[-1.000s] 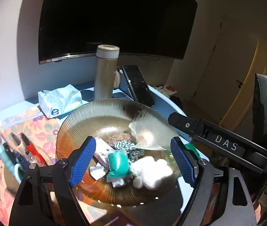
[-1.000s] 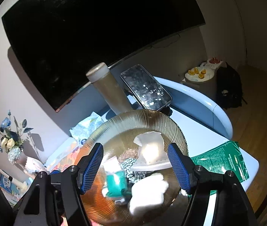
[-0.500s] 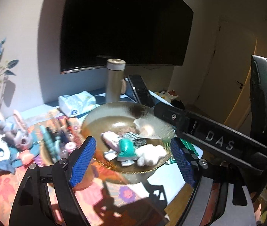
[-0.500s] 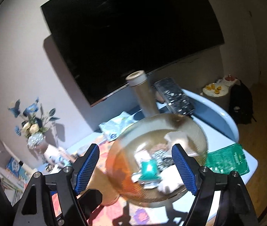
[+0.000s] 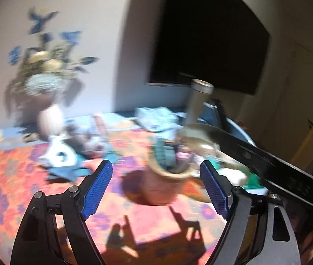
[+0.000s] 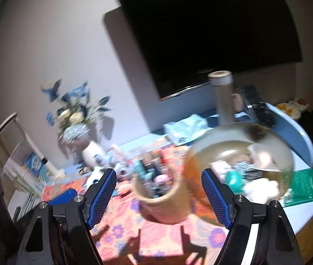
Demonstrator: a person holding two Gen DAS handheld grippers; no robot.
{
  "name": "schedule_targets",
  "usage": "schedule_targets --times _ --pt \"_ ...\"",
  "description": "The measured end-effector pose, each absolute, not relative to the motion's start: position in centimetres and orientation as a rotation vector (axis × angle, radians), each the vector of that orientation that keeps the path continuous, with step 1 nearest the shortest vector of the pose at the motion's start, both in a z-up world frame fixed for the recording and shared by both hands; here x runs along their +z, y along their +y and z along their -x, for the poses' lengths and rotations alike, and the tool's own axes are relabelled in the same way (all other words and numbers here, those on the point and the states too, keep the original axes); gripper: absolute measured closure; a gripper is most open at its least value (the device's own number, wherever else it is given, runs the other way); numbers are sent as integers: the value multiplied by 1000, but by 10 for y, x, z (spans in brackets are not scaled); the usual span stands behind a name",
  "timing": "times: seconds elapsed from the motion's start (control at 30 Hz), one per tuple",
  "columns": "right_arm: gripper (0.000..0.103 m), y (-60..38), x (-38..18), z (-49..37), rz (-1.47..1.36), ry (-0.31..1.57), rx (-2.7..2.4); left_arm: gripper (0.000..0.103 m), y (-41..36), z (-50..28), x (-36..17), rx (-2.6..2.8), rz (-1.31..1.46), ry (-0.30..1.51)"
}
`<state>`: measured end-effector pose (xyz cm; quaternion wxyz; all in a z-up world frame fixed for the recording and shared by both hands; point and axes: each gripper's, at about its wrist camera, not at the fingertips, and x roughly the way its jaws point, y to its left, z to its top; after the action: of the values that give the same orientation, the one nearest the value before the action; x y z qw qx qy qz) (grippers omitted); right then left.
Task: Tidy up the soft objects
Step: 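Move both open tools back over the desk toward the plush bunny, then grasp the white tape roll with the left tool while the right tool grasps the grey plush bunny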
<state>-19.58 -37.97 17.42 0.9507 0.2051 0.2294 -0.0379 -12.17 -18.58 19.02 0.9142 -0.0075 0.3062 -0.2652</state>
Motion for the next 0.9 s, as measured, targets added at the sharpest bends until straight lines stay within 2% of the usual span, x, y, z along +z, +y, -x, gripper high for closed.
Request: schedule_targets --times 0.23,0.43,0.6,0.9 --pt "25 -319 173 153 -347 515 43 23 -92 74 176 -351 102 650" --pt "25 -278 171 93 -280 587 85 23 -54 33 152 -284 97 690" --pt "25 -256 164 31 -264 665 105 23 -52 -5 119 -233 78 738" --pt "19 -258 125 -57 -335 794 39 21 -89 -60 73 -226 11 819"
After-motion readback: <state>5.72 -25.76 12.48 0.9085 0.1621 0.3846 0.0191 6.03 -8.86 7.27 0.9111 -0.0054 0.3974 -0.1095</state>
